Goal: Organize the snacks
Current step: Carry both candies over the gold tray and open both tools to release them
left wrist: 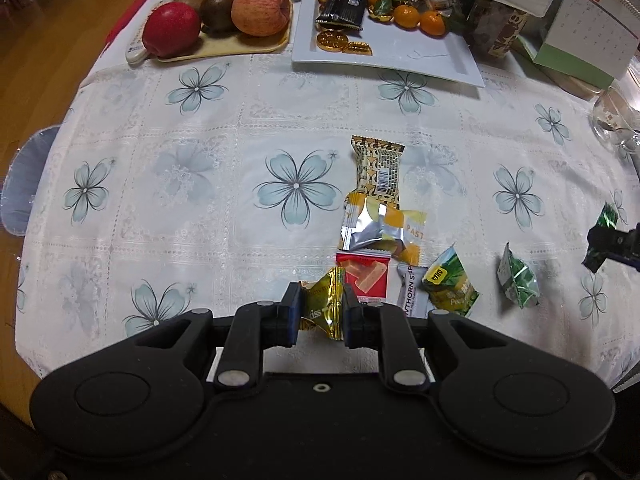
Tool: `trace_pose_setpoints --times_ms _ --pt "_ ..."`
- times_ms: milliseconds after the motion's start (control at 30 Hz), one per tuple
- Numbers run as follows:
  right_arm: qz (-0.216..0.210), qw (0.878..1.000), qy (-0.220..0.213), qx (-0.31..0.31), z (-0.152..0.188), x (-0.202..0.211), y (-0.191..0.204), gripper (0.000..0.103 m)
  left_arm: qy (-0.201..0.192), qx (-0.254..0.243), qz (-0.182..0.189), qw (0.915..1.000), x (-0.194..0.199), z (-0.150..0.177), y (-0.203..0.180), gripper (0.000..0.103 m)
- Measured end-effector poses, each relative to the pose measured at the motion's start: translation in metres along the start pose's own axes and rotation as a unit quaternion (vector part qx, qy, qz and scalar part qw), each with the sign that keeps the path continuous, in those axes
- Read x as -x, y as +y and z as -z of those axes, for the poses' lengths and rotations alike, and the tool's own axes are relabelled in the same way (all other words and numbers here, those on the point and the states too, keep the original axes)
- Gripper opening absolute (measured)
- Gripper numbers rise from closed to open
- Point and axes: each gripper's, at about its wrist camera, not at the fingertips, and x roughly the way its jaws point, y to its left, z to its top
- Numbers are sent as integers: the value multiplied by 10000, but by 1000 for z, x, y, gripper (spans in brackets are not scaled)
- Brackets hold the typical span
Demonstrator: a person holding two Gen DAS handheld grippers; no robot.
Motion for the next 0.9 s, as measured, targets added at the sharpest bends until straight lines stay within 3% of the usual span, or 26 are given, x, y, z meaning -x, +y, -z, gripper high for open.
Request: trace_pose_setpoints --times_ms 100,233,433,567,700,900 --pt "-215 9981 -540 228 20 31 3 19 -308 -183 -34 9994 15 29 -8 26" --pt "-671 9926 -895 466 59 64 -2 19 -477 -306 190 9982 29 77 -12 26" --pt "-930 9895 -953 563 129 97 -17 19 -289 -137 277 9991 36 132 -12 26" --pt "-1024 9925 -616 265 163 103 -31 19 41 187 253 9995 35 166 -9 26" --pt "-835 9962 72 -257 196 101 -48 20 362 403 178 9984 38 189 -9 26" --pt "-898 9830 1206 -1053 223 94 -67 20 561 488 132 9971 51 195 -19 26"
